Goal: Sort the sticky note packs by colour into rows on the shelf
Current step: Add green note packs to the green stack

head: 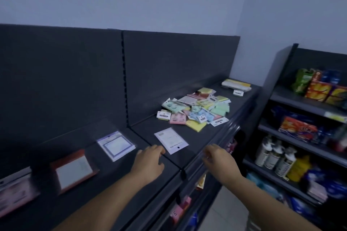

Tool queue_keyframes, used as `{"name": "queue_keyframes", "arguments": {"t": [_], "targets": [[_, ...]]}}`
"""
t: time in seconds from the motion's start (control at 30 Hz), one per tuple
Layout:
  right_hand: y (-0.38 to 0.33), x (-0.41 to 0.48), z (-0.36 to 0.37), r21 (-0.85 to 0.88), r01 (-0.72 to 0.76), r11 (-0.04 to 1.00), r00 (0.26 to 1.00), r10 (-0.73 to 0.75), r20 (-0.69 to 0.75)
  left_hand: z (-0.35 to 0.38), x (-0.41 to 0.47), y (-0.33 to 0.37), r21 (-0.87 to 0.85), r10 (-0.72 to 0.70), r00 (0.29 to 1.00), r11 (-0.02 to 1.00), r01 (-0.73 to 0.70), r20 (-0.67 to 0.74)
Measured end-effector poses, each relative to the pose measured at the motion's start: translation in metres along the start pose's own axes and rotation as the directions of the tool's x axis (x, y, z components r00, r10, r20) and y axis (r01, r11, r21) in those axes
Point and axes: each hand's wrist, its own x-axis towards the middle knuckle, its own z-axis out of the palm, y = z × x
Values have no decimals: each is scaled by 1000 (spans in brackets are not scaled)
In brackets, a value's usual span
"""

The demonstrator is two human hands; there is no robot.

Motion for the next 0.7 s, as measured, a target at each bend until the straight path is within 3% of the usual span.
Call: {"name": "queue_keyframes", "arguments": {"t": [0.37, 0.7], "targets": [[49, 87, 22, -120, -74, 990, 995, 81, 53, 16, 133, -12, 46, 31, 998, 998, -33, 55], [121, 141, 26, -75, -147, 986, 988, 151, 40, 54, 222, 27, 47, 137, 990, 989, -137, 15]]}}
